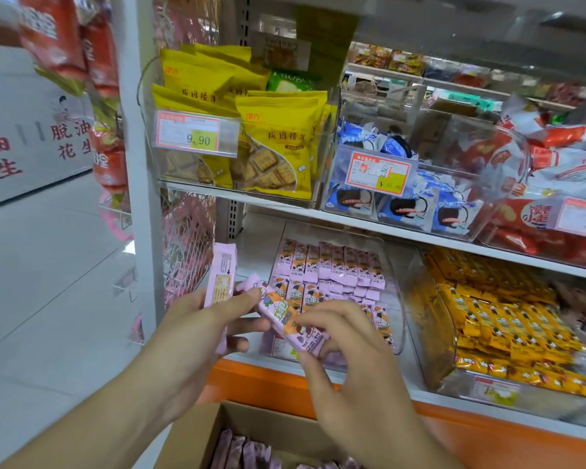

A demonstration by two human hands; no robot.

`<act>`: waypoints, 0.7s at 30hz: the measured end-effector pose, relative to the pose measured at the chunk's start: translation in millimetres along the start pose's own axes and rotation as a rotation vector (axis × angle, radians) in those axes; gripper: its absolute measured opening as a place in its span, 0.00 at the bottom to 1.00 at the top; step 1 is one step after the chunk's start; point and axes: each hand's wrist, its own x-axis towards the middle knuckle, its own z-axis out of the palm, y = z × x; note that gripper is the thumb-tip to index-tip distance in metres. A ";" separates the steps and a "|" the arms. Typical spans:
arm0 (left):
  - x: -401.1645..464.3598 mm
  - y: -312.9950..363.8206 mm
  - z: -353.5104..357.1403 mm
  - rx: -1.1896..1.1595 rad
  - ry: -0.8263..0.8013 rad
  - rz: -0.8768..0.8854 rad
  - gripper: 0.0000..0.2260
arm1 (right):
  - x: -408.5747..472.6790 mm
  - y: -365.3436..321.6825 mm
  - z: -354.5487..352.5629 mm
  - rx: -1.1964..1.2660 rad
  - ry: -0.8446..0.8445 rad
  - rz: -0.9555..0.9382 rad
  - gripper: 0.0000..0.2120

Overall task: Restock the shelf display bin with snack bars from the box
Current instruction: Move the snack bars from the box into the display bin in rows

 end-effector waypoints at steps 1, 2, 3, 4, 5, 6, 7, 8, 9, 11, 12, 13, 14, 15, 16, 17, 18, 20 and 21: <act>-0.5 1.4 0.2 0.008 0.002 -0.004 0.08 | 0.8 1.1 -0.5 -0.008 0.003 0.017 0.20; -0.5 2.2 0.2 0.020 0.002 -0.006 0.08 | 2.2 2.1 -2.6 -0.010 0.009 0.038 0.21; -1.0 3.1 0.7 0.037 -0.002 -0.008 0.08 | 3.9 3.4 -6.0 -0.005 0.015 0.052 0.22; -1.1 3.1 0.5 0.054 -0.007 -0.009 0.08 | 5.8 5.0 -10.1 0.007 0.006 0.059 0.23; -1.1 2.9 0.2 0.067 -0.013 -0.007 0.08 | 7.8 6.4 -14.7 0.031 -0.028 0.060 0.25; -1.0 2.2 -0.1 0.079 -0.024 -0.001 0.09 | 9.0 6.9 -20.0 0.074 -0.095 0.059 0.26; -1.4 1.7 -0.8 0.097 -0.042 0.006 0.10 | 9.7 6.5 -24.5 0.127 -0.187 0.060 0.30; -1.5 1.2 -0.9 0.123 -0.066 0.010 0.11 | 9.9 5.1 -28.4 0.167 -0.278 0.057 0.34; -1.7 0.5 -0.6 0.154 -0.092 0.008 0.12 | 9.6 3.8 -30.8 0.177 -0.345 0.048 0.38; -1.5 -2.2 0.9 0.198 -0.142 -0.013 0.14 | 9.3 1.0 -32.1 0.141 -0.402 0.031 0.44; -1.2 -4.4 2.5 0.208 -0.162 -0.029 0.14 | 9.5 -0.8 -31.5 0.115 -0.414 0.034 0.46; -0.9 -6.7 4.4 0.212 -0.178 -0.045 0.14 | 9.5 -2.2 -30.7 0.090 -0.424 0.042 0.47; -0.2 -9.1 6.3 0.216 -0.191 -0.057 0.14 | 9.6 -2.4 -29.9 0.071 -0.430 0.050 0.48; 0.2 -10.4 8.6 0.223 -0.203 -0.067 0.13 | 10.1 -1.6 -29.1 0.063 -0.429 0.059 0.48; 0.5 -11.5 10.9 0.228 -0.215 -0.075 0.13 | 10.4 0.5 -28.7 0.070 -0.421 0.069 0.48; 0.8 -11.8 12.8 0.229 -0.227 -0.082 0.13 | 10.9 3.4 -28.0 0.080 -0.410 0.080 0.48; 0.8 -11.8 15.0 0.224 -0.237 -0.089 0.12 | 11.3 6.3 -27.9 0.084 -0.402 0.091 0.47; 1.4 -11.2 18.9 0.218 -0.246 -0.105 0.12 | 13.2 13.1 -27.6 0.079 -0.384 0.118 0.46; 2.2 -10.9 20.4 0.222 -0.244 -0.106 0.11 | 14.8 17.3 -28.1 0.085 -0.366 0.139 0.44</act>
